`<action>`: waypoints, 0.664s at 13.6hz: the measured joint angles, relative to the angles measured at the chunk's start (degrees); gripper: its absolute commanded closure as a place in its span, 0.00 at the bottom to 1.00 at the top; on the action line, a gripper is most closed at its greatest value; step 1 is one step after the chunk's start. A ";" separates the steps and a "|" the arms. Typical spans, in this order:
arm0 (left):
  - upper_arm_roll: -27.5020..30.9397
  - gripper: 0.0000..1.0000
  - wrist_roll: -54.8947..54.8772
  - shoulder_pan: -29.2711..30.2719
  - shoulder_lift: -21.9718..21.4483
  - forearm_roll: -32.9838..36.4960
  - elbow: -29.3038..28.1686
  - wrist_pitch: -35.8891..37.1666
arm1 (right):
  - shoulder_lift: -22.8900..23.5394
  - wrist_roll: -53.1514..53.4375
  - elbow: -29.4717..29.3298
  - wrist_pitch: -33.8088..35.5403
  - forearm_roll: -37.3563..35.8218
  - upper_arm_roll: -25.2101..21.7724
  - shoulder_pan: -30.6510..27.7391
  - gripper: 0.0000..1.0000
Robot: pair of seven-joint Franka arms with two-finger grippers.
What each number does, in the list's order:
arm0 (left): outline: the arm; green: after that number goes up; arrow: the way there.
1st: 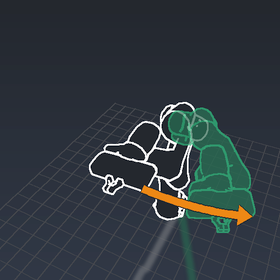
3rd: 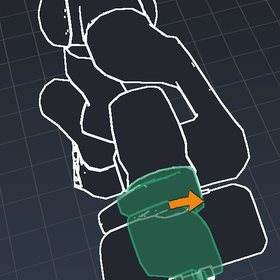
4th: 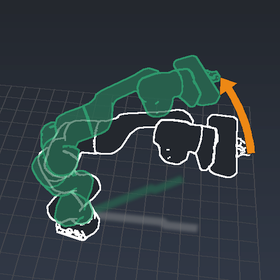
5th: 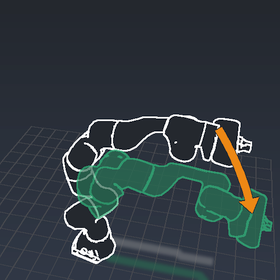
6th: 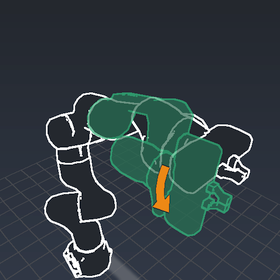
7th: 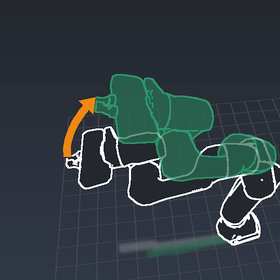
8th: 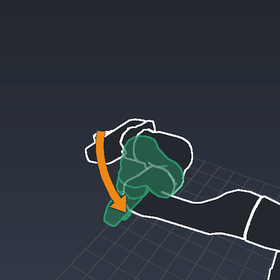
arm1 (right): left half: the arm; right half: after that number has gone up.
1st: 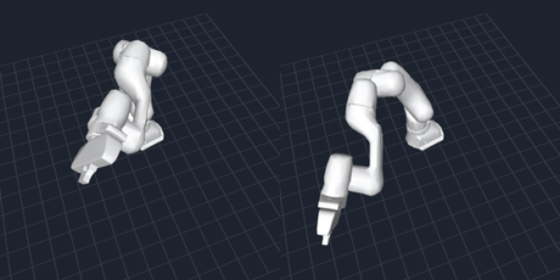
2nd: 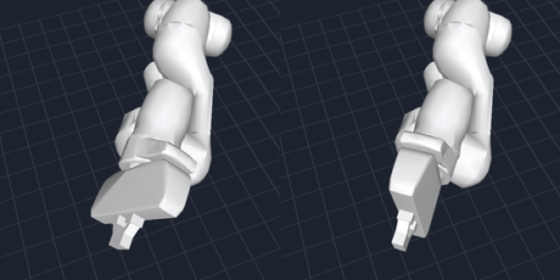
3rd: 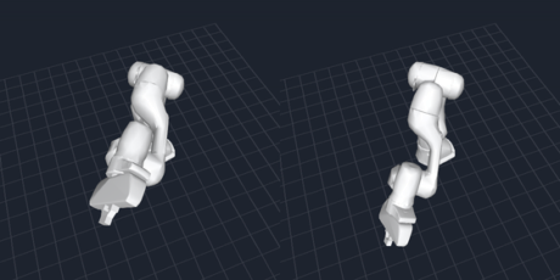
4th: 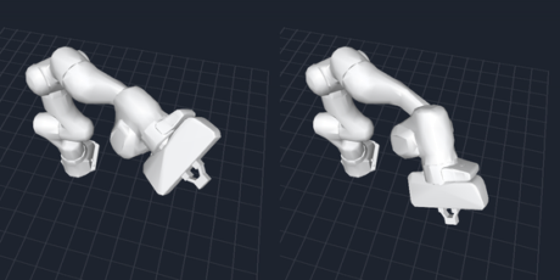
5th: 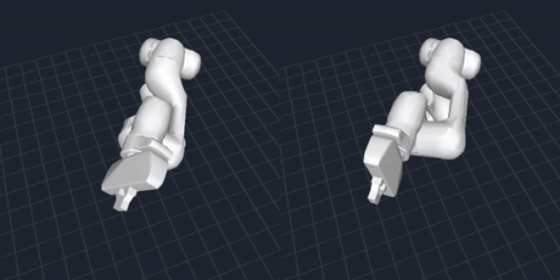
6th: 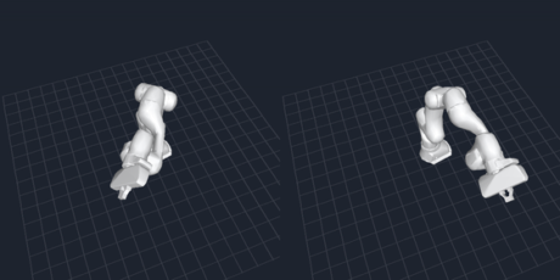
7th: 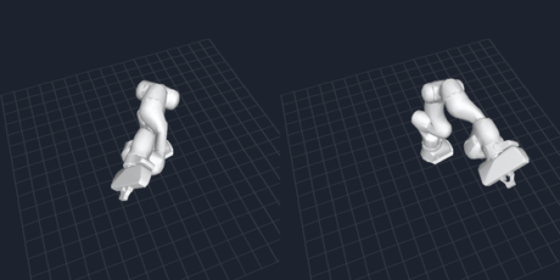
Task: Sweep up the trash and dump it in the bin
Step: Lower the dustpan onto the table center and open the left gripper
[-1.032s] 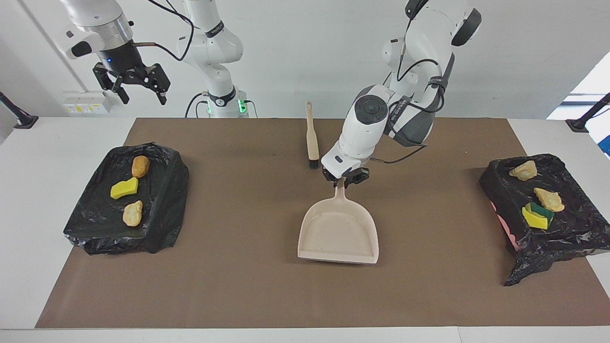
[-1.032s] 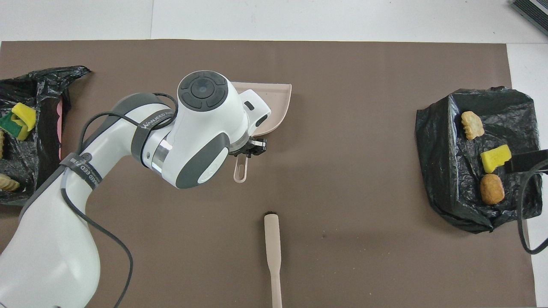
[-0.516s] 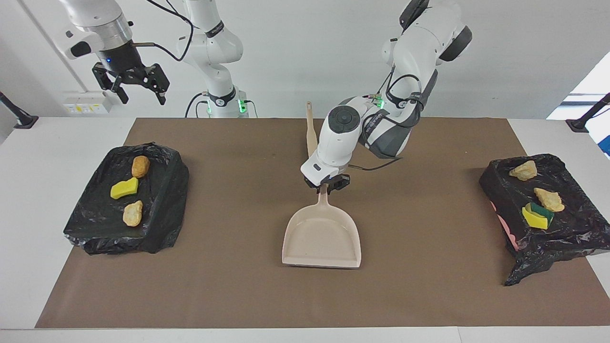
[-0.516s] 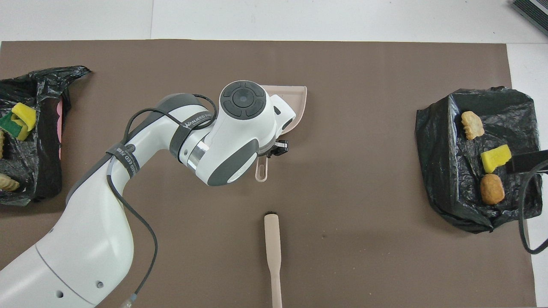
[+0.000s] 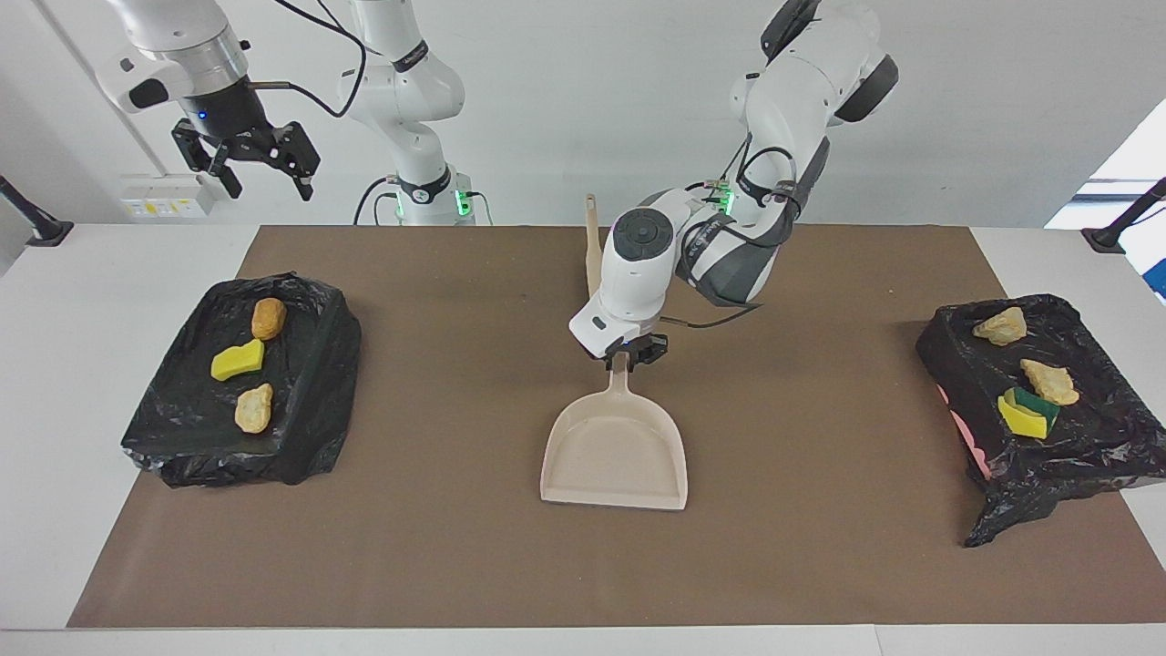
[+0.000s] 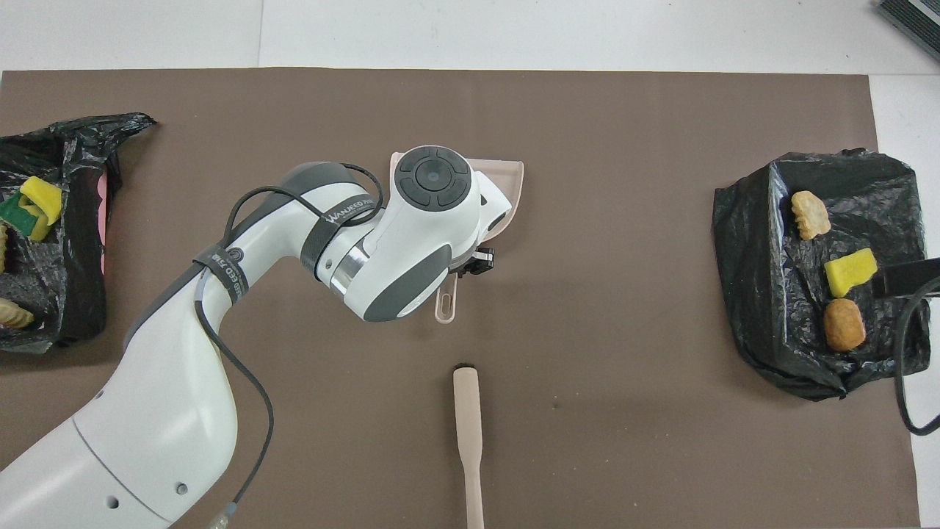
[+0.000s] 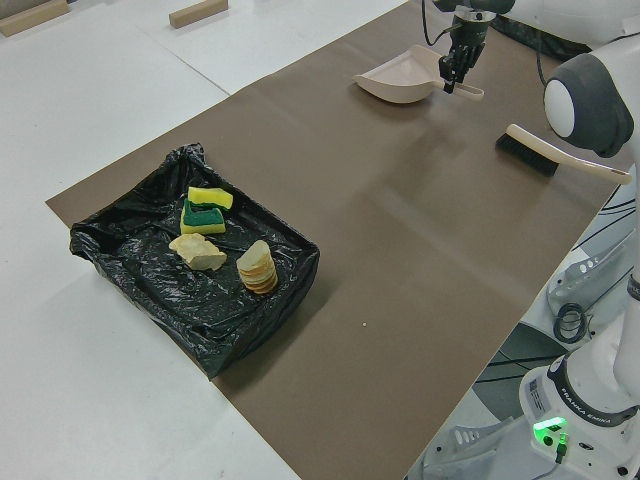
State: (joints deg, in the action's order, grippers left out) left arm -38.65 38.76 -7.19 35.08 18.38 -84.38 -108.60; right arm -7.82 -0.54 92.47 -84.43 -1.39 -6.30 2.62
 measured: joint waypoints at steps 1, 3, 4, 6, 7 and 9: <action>0.00 0.21 0.02 0.00 -0.07 0.14 0.04 0.21 | 0.00 0.00 0.00 0.00 0.00 0.00 0.00 0.00; 0.01 0.00 0.04 0.04 -0.64 0.33 0.07 0.33 | 0.00 0.00 0.02 0.02 0.00 -0.03 0.00 0.00; 0.14 0.00 0.04 0.05 -1.31 0.43 0.07 0.43 | 0.00 0.00 0.05 0.04 0.00 -0.03 0.00 0.00; 2.04 0.00 -0.10 -0.06 -3.79 0.53 -0.12 0.96 | -0.01 0.00 0.06 0.04 0.00 -0.02 0.00 0.00; 3.72 0.00 -0.90 -0.09 -5.44 0.53 -0.51 1.32 | -0.01 0.00 0.05 0.04 0.02 0.04 0.03 0.00; 7.02 0.00 -3.89 -0.03 -8.53 0.52 -1.52 1.51 | -0.02 0.00 0.05 0.04 0.07 0.51 0.17 0.00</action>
State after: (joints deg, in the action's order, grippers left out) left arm -31.63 34.88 -7.21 26.55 18.90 -85.89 -107.09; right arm -7.84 -0.54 92.52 -84.38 -1.32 -5.79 2.79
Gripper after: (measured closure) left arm 0.000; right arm 0.000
